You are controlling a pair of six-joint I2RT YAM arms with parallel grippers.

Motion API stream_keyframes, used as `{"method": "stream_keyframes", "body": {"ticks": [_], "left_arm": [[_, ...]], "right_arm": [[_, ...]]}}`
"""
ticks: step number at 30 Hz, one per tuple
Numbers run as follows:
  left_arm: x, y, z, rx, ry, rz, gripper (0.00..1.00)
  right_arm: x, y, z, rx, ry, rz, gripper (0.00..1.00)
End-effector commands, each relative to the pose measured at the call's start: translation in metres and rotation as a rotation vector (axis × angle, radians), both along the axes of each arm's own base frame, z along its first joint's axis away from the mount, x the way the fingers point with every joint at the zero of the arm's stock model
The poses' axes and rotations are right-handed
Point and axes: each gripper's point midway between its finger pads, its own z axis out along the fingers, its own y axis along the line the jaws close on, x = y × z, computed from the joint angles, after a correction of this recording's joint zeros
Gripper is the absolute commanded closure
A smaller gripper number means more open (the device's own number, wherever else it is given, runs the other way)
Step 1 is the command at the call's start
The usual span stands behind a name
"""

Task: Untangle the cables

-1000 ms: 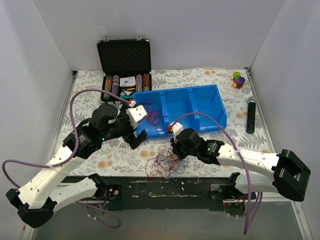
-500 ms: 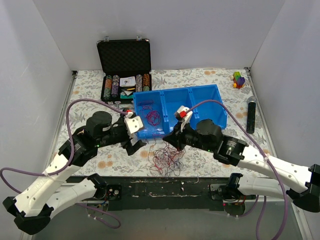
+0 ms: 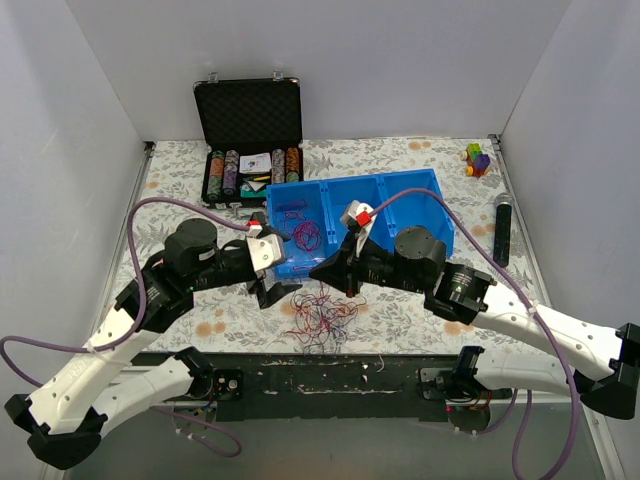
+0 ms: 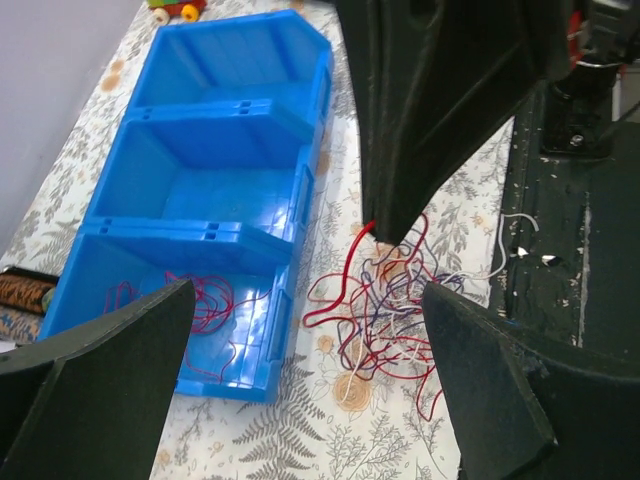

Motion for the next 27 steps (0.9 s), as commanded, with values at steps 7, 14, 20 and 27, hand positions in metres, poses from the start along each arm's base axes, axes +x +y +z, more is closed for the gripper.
{"method": "stream_keyframes", "body": {"ticks": [7, 14, 20, 27], "left_arm": [[-0.028, -0.011, -0.004, 0.019, -0.026, -0.213, 0.02], [-0.023, -0.026, -0.007, -0.003, 0.043, -0.238, 0.02], [-0.035, -0.041, -0.017, -0.05, 0.208, -0.293, 0.02], [-0.041, -0.052, -0.029, -0.068, 0.294, -0.351, 0.28]], "right_arm": [[-0.015, 0.011, 0.038, 0.118, -0.053, 0.093, 0.99], [-0.019, 0.017, 0.054, 0.17, -0.077, 0.13, 0.99], [-0.017, 0.015, 0.074, 0.212, -0.126, 0.12, 0.99], [-0.014, 0.008, 0.091, 0.268, -0.164, 0.084, 0.99]]}}
